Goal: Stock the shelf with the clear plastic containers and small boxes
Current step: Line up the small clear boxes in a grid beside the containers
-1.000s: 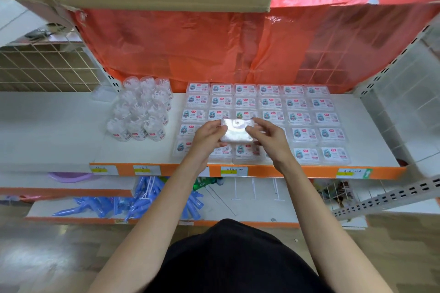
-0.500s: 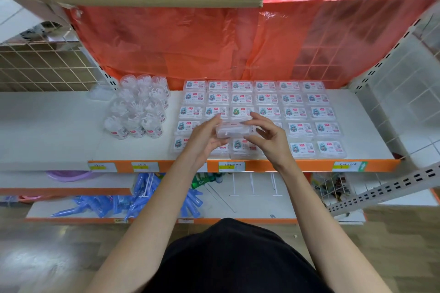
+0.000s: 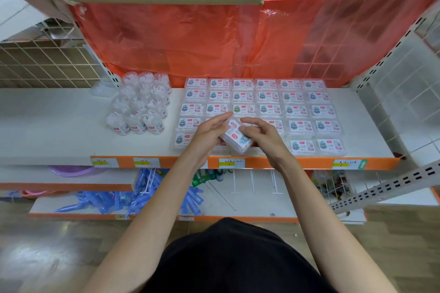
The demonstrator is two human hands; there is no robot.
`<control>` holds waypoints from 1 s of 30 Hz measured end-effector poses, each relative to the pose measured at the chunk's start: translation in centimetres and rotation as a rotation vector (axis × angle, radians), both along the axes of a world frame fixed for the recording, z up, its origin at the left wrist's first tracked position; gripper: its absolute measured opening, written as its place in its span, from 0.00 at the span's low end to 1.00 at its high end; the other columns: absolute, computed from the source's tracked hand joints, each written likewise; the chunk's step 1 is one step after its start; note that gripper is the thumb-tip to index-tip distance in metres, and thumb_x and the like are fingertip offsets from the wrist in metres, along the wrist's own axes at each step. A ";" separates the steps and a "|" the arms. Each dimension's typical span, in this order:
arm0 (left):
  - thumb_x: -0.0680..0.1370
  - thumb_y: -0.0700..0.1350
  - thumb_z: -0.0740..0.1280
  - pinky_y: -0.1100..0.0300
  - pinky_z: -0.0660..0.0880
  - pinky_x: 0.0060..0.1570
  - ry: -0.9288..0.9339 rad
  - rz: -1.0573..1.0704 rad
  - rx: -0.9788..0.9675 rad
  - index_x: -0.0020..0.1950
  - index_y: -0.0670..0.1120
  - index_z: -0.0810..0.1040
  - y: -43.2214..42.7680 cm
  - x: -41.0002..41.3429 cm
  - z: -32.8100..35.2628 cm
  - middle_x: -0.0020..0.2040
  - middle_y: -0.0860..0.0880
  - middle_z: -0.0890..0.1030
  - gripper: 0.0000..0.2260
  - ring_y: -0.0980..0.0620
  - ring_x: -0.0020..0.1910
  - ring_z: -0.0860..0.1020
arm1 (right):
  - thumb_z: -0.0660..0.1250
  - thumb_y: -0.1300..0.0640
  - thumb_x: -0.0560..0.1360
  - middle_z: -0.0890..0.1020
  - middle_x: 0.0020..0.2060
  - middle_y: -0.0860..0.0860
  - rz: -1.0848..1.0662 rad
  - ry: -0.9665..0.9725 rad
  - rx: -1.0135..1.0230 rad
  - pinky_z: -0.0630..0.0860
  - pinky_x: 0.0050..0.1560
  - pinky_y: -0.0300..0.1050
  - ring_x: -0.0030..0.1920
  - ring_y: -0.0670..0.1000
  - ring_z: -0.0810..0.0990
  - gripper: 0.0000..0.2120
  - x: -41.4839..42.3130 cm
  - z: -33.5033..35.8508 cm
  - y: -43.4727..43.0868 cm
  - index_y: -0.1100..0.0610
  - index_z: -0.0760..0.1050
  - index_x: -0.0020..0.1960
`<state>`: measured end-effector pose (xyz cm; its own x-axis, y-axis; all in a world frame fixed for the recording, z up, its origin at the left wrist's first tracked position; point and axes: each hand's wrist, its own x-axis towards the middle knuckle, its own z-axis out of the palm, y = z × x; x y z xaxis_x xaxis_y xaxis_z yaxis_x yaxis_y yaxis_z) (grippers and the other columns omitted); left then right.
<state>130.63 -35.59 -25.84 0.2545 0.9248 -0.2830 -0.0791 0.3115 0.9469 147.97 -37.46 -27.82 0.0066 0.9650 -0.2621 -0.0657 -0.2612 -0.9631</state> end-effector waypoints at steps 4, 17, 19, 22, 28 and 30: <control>0.81 0.45 0.65 0.55 0.78 0.54 -0.018 0.054 -0.049 0.68 0.47 0.74 -0.1 0.6 0.1 0.61 0.45 0.81 0.15 0.48 0.58 0.80 | 0.69 0.61 0.76 0.84 0.49 0.58 -0.066 0.054 -0.006 0.78 0.48 0.44 0.47 0.51 0.83 0.13 0.4 -0.1 -0.3 0.51 0.78 0.60; 0.82 0.40 0.63 0.62 0.78 0.42 0.174 -0.004 0.000 0.62 0.44 0.78 0.1 2.1 -0.7 0.51 0.46 0.81 0.10 0.53 0.42 0.78 | 0.79 0.57 0.68 0.73 0.63 0.44 -0.071 -0.310 0.296 0.71 0.58 0.31 0.62 0.41 0.73 0.33 2.7 -1.0 -2.0 0.48 0.70 0.70; 0.82 0.40 0.62 0.63 0.77 0.42 0.216 -0.033 0.015 0.61 0.45 0.79 0.3 2.2 -0.6 0.52 0.47 0.81 0.10 0.54 0.43 0.78 | 0.82 0.54 0.64 0.72 0.67 0.41 0.004 -0.456 0.399 0.68 0.61 0.32 0.66 0.39 0.70 0.33 3.5 -0.9 -2.2 0.47 0.74 0.66; 0.83 0.40 0.61 0.63 0.77 0.41 0.225 -0.088 0.022 0.63 0.43 0.79 0.2 2.9 -0.6 0.54 0.45 0.82 0.12 0.53 0.47 0.80 | 0.83 0.52 0.62 0.77 0.60 0.40 0.003 -0.605 0.478 0.69 0.59 0.37 0.61 0.34 0.70 0.27 4.1 -0.8 -2.1 0.49 0.79 0.60; 0.81 0.47 0.63 0.59 0.70 0.62 0.705 -0.092 0.462 0.67 0.48 0.76 -0.5 3.4 -2.3 0.65 0.49 0.77 0.14 0.51 0.65 0.73 | 0.82 0.51 0.63 0.79 0.58 0.46 -0.153 -0.662 0.494 0.67 0.54 0.30 0.58 0.46 0.75 0.24 6.5 -2.4 -2.9 0.52 0.80 0.57; 0.78 0.49 0.67 0.52 0.59 0.71 0.946 -0.204 0.623 0.69 0.49 0.74 -1.0 3.0 -3.5 0.72 0.49 0.70 0.19 0.49 0.72 0.65 | 0.82 0.52 0.64 0.78 0.58 0.46 -0.198 -0.711 0.449 0.68 0.55 0.32 0.59 0.48 0.75 0.24 7.7 -3.2 -3.4 0.51 0.79 0.57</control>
